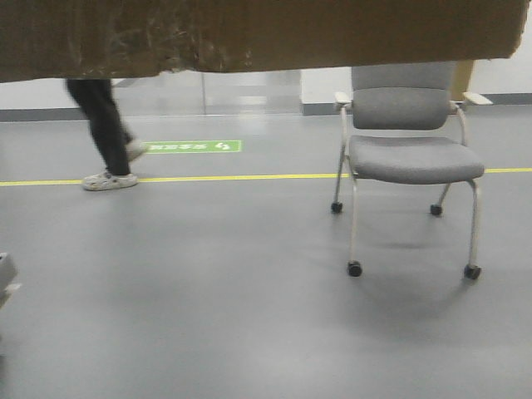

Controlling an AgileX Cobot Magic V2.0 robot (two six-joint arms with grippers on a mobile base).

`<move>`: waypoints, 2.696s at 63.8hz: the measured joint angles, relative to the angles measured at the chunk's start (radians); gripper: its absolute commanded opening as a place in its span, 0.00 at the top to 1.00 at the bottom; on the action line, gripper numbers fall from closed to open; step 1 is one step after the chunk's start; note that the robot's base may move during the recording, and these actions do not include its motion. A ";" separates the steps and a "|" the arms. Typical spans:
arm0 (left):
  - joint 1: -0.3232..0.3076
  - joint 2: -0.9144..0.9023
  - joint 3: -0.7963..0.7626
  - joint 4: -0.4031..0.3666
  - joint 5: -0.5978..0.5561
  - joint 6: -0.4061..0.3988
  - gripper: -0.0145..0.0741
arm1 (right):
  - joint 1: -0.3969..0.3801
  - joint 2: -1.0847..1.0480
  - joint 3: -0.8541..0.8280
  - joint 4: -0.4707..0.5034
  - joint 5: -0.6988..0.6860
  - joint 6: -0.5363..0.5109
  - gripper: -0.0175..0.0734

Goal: Grab carton from right shelf to conveyor
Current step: 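Drive the base away from the shelf holding the carton in both grippers, then drive toward the red conveyor and raise the carton over its grey belt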

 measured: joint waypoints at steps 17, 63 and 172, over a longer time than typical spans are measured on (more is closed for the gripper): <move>0.000 0.000 0.000 0.000 0.000 0.000 0.86 | 0.000 0.000 0.000 0.000 -0.002 0.000 0.88; 0.000 0.000 0.000 0.000 -0.002 0.000 0.86 | 0.000 0.000 0.000 0.000 -0.002 0.000 0.88; -0.006 0.000 0.000 0.131 -0.018 0.000 0.86 | 0.004 0.004 0.001 0.020 -0.021 0.000 0.88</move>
